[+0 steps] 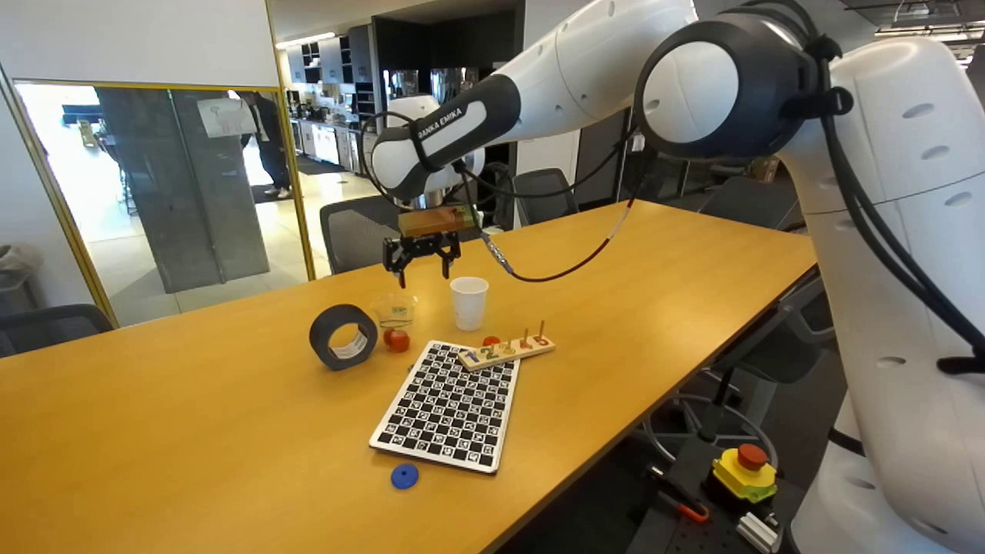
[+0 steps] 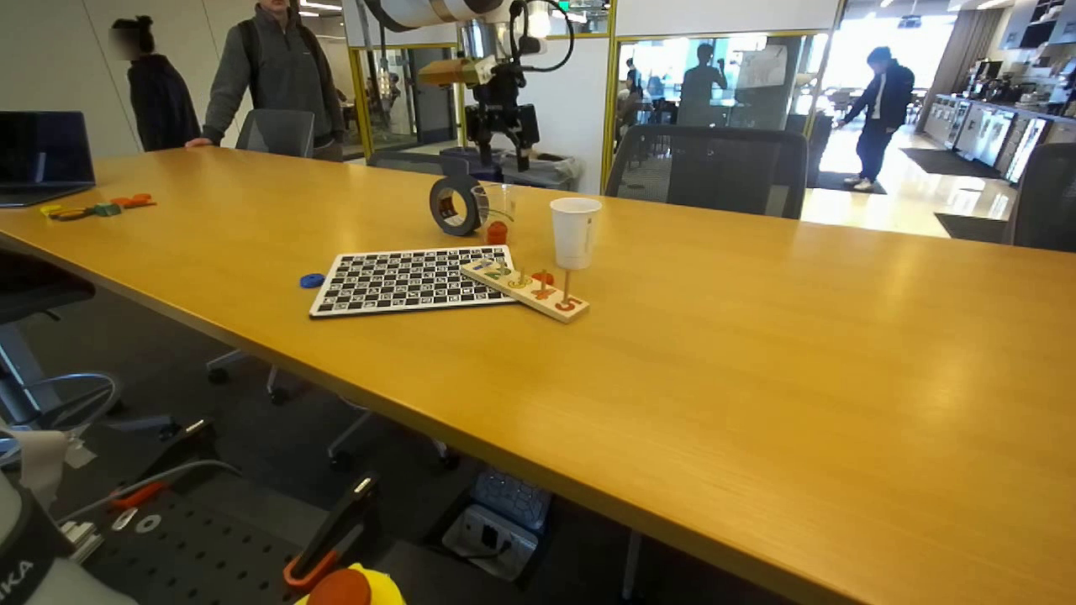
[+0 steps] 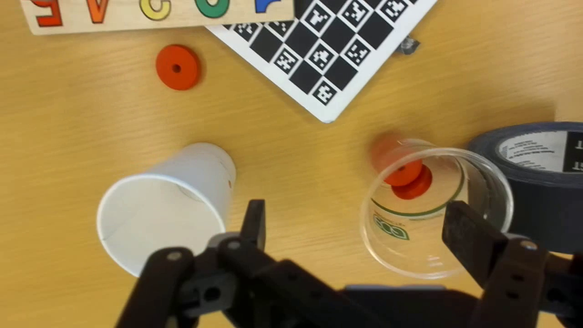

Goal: Pick up the tokens from the table and put them in the plastic cup.

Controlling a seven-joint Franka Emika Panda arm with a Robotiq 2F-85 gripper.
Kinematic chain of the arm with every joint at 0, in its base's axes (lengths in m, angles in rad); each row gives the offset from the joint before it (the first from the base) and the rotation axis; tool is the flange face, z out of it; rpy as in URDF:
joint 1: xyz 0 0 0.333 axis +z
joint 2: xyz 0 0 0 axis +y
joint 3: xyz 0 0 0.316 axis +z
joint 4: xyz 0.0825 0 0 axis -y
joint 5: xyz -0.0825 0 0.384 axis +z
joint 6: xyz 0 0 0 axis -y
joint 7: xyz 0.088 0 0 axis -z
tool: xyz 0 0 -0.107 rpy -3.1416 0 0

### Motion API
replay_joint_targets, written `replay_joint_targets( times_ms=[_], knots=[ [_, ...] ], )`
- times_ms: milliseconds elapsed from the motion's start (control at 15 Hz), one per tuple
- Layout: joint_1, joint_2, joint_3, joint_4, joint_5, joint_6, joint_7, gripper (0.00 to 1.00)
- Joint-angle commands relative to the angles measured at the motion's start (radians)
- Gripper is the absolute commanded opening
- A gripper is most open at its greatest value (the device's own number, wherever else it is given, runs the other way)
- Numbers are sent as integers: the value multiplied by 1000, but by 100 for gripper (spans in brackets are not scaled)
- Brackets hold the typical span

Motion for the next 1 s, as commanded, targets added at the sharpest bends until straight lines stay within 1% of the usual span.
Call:
replay_joint_targets(
  times_ms=[0, 467, 800, 933],
  knots=[
    [-20, -62, -7, -119, 4, 22, 2, 100],
    [-86, -47, -2, -215, 26, 81, -97, 100],
    [-143, -34, -3, -262, 58, 165, -174, 100],
    [-156, -27, -5, -275, 65, 194, -196, 100]
  ],
)
